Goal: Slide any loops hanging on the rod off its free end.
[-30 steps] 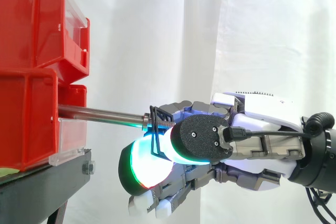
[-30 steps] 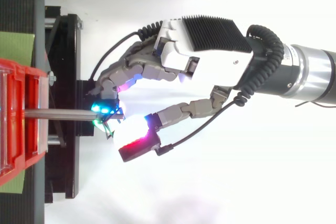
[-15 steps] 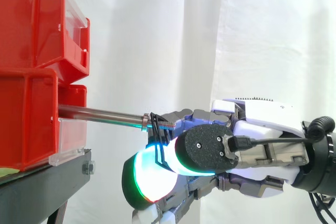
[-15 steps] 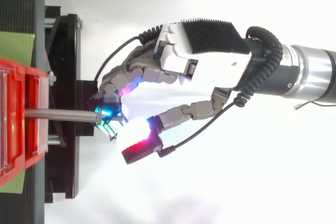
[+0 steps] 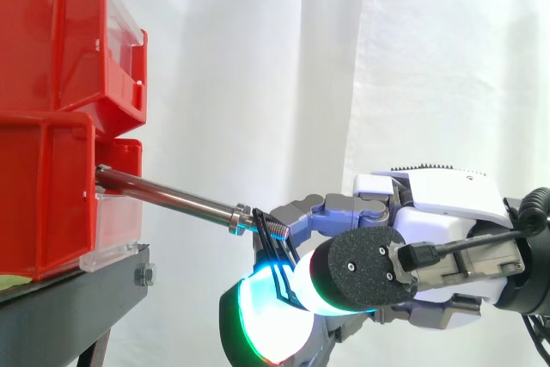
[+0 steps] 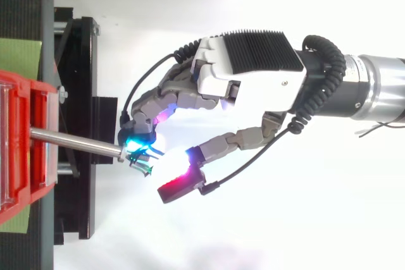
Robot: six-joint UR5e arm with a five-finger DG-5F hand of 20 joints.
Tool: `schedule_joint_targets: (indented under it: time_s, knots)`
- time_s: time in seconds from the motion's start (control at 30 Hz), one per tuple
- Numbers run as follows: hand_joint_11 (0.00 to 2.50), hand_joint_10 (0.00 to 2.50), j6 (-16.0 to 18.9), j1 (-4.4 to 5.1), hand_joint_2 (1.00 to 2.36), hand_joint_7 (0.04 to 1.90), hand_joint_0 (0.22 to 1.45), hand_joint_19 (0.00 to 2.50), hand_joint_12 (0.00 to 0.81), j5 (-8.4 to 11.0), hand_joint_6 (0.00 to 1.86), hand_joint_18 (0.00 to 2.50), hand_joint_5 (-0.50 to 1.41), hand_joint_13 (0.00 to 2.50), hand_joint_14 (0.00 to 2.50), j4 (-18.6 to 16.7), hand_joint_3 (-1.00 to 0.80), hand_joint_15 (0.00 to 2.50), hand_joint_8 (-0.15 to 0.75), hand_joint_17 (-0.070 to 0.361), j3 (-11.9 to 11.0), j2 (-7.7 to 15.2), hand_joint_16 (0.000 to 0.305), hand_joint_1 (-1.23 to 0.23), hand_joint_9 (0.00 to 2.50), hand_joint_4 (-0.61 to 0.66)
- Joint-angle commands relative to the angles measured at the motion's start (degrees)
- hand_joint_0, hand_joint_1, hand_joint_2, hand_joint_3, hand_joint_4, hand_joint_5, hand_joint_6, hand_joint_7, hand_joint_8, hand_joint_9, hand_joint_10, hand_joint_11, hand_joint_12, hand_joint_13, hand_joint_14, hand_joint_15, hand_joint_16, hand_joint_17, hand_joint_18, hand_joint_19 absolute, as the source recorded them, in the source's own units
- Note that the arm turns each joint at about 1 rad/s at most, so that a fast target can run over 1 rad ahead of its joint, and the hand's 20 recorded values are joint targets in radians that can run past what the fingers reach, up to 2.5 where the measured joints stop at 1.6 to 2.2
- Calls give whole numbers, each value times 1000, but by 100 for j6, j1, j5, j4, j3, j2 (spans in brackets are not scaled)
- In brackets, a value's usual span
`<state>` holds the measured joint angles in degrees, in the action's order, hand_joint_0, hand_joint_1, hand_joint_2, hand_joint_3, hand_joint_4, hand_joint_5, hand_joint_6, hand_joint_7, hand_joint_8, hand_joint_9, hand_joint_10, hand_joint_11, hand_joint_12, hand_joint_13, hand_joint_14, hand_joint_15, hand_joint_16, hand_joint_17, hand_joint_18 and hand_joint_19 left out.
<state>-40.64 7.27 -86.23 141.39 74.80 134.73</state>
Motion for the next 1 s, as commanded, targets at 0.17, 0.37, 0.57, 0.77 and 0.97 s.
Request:
schedule_joint_targets:
  time_s: [0.17, 0.37, 0.57, 0.77, 0.97]
  knots:
    - [350, 11, -14, -15, 1027, 1076, 603, 416, 256, -105, 920, 804, -190, 826, 5, 223, -163, 138, 256, 82, 0, -70, 37, -690, 864, -41]
    - [344, 11, -14, -6, 1025, 1067, 604, 411, 256, -96, 921, 803, -190, 828, 6, 381, -168, 145, 252, 83, 0, -149, 37, -690, 865, -44]
    - [350, 11, -5, -15, 1026, 1067, 604, 416, 256, -87, 921, 805, -190, 829, 5, 653, -166, 145, 256, 82, 0, -263, 37, -690, 866, -44]
    - [348, 14, 30, -50, 1025, 1075, 606, 408, 256, -96, 920, 806, -190, 830, 5, 987, -169, 143, 254, 82, 0, -298, 37, -694, 862, -38]
    - [356, 12, 180, -59, 1024, 1061, 609, 408, 255, -78, 921, 810, -192, 830, 6, 1163, -182, 142, 253, 82, 0, -316, 37, -699, 862, -31]
